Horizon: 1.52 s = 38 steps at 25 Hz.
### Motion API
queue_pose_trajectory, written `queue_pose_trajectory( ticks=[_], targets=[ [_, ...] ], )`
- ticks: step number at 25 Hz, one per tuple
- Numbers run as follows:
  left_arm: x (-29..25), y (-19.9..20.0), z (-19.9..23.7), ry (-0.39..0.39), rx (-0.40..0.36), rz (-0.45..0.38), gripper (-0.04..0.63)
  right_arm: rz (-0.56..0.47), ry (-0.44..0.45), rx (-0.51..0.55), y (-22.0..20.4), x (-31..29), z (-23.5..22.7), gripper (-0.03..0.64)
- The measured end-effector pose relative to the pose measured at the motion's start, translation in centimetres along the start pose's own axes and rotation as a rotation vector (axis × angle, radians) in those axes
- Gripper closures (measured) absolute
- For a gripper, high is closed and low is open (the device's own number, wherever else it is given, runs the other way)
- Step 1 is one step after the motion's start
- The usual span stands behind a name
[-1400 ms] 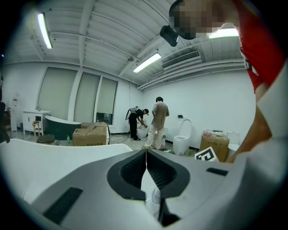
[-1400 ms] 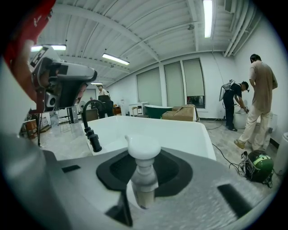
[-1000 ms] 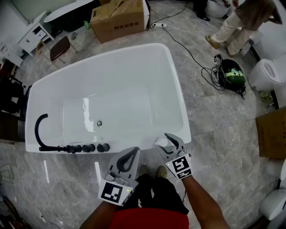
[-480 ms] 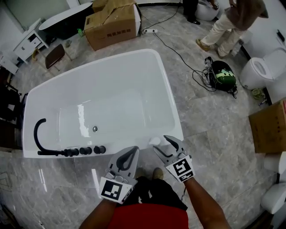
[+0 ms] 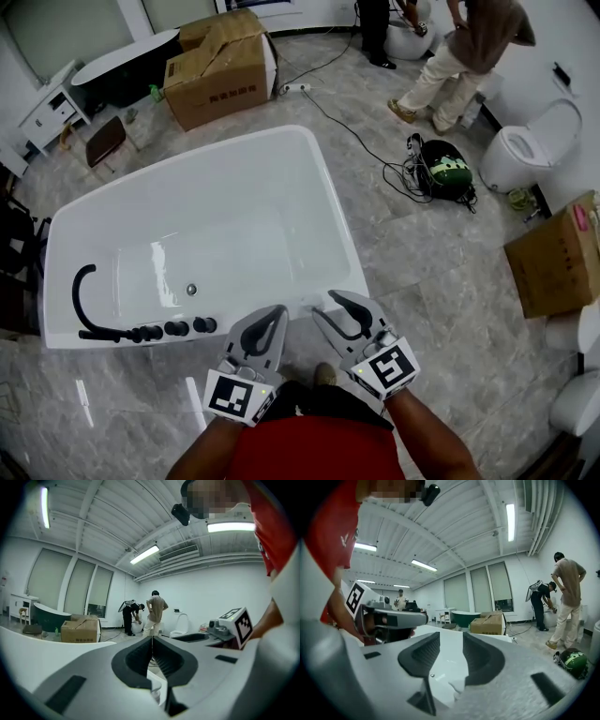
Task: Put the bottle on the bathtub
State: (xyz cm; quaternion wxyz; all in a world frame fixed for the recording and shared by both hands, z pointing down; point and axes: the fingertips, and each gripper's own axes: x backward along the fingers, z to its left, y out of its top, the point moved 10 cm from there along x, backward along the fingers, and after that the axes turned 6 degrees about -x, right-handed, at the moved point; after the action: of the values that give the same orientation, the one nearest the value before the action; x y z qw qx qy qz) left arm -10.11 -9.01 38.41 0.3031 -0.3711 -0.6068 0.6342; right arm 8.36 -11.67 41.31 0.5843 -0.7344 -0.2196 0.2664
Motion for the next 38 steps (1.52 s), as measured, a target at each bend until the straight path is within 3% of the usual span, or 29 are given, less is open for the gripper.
queue_pose_trajectory(
  ticks=[8,15,38],
  targets=[
    [1.5,3.5,-1.3,-0.047,-0.023,-0.079,0.584,-0.107,-0.03,0.005,4.3,2.3,2.8,0.543],
    [3.0,4.4,-2.4,-0.07,-0.018,-0.101,0.584,-0.16,-0.034,0.034,5.8,3.7,5.5,0.609],
    [5.2,4.5,-3.6,-0.087,-0.012,-0.114,0.584,-0.152,-0.094,0.018,4.7,5.7,7.7,0.612]
  ],
)
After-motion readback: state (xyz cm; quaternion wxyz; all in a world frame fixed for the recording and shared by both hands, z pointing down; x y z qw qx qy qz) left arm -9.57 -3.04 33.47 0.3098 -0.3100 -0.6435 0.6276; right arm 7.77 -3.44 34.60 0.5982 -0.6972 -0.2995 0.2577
